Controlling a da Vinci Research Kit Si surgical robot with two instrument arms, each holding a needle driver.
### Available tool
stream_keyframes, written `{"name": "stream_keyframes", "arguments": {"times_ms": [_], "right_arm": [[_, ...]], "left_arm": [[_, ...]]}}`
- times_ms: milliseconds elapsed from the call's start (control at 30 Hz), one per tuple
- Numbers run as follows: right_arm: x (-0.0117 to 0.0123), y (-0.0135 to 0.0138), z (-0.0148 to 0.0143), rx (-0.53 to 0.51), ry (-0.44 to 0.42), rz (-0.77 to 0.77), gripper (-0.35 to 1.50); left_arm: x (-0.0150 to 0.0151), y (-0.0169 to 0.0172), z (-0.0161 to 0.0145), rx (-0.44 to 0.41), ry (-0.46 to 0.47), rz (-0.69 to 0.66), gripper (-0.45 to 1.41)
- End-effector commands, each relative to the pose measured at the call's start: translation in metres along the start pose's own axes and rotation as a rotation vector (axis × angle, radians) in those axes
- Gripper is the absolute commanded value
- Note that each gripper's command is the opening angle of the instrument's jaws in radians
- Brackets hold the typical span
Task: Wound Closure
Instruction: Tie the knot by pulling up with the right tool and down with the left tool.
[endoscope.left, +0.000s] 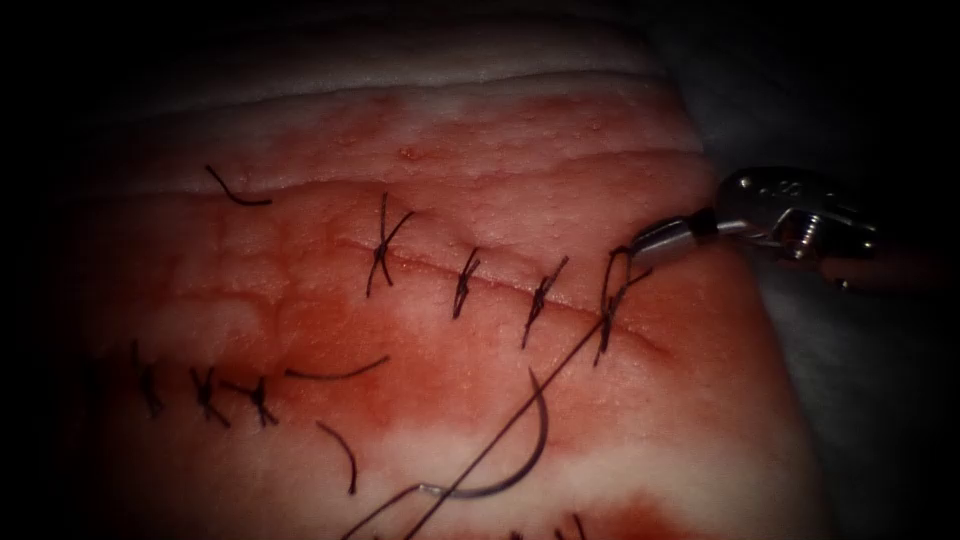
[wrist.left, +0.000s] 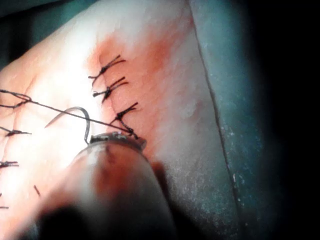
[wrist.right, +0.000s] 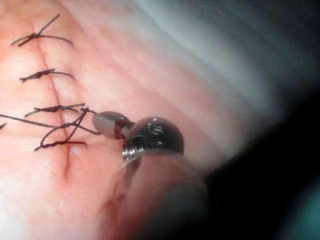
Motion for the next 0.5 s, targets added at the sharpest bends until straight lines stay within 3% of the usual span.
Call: {"name": "stream_keyframes", "arguments": {"times_ms": [33, 500], "right_arm": [[0.0004, 0.0008, 0.0009, -0.018, 0.003, 0.002, -0.35], [-0.0003, 0.0038, 0.0013, -0.211, 0.026, 0.042, -0.35]], "left_arm": [[0.0002, 0.0001, 0.0007, -0.012, 0.004, 0.004, -0.45], [0.0040, 0.0066, 0.0032, -0.223, 0.037, 0.172, -0.45]]}}
